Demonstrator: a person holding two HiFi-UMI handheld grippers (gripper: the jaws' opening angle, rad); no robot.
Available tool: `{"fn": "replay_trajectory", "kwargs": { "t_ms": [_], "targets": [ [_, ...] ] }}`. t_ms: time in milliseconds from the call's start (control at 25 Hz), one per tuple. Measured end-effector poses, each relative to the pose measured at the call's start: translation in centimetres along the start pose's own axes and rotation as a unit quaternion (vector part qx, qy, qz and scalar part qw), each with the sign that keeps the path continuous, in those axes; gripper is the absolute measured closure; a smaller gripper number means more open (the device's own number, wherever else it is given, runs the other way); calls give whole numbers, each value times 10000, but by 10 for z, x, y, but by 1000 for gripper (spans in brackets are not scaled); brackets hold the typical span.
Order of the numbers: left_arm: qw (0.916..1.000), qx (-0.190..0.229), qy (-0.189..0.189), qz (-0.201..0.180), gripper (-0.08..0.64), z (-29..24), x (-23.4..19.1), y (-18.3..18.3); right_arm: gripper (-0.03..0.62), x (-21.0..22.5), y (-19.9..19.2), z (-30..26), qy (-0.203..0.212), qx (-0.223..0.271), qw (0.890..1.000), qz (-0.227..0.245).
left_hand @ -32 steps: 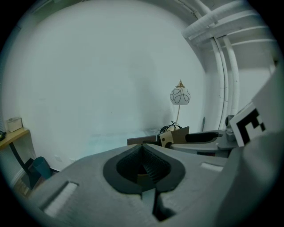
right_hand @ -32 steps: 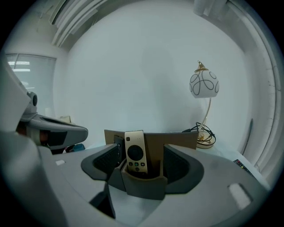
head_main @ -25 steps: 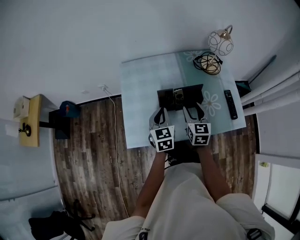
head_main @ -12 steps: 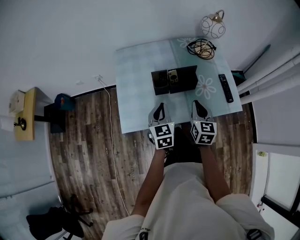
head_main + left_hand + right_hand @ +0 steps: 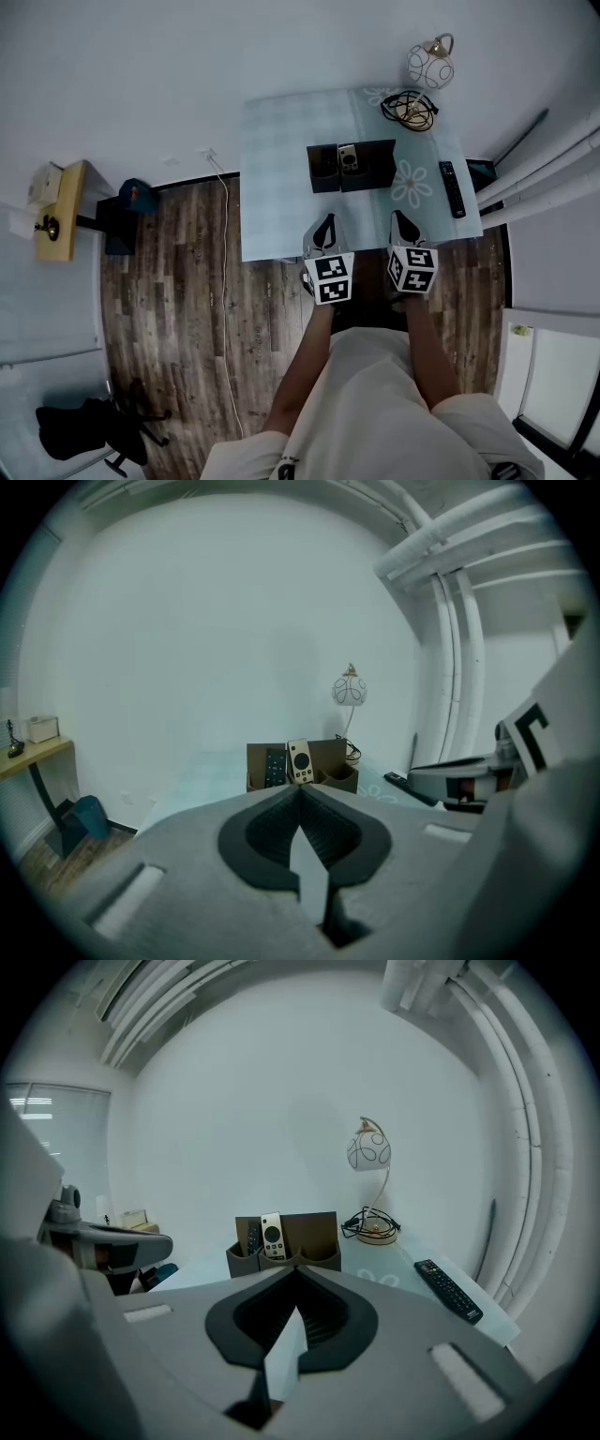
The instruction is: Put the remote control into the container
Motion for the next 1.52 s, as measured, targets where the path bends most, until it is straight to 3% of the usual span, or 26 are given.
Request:
{"fn": "replay_trajectory", "kwargs": {
  "t_ms": [520, 1160, 1400, 1480, 1520],
  "targets": [
    [9999, -140, 47, 21, 555, 6, 54, 4, 589, 61, -7, 29, 245, -248, 9994, -75],
    [9993, -92, 363, 30, 555, 10, 50, 6, 589, 71, -5, 29, 211, -332, 9992, -34],
    [9999, -12, 43, -117, 555, 1, 53, 9, 586, 66, -1, 17, 47, -251, 9995, -174],
    [9998, 12, -103, -153, 555, -3, 51, 10, 421, 64, -3, 11, 117, -370, 9989, -244],
    [9997, 27, -164, -162, 555, -5, 49, 11, 408, 64, -3, 9, 106, -411, 9987, -297]
  ]
}}
Point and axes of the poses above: the fingertips, and each gripper's own axes: z backward along the fingers, x to its right, y out of its top, the point moved 9 cm from there along z, backward along the fingers, and after that the axes turned 1 degree about -z, right-handed, at the moved point
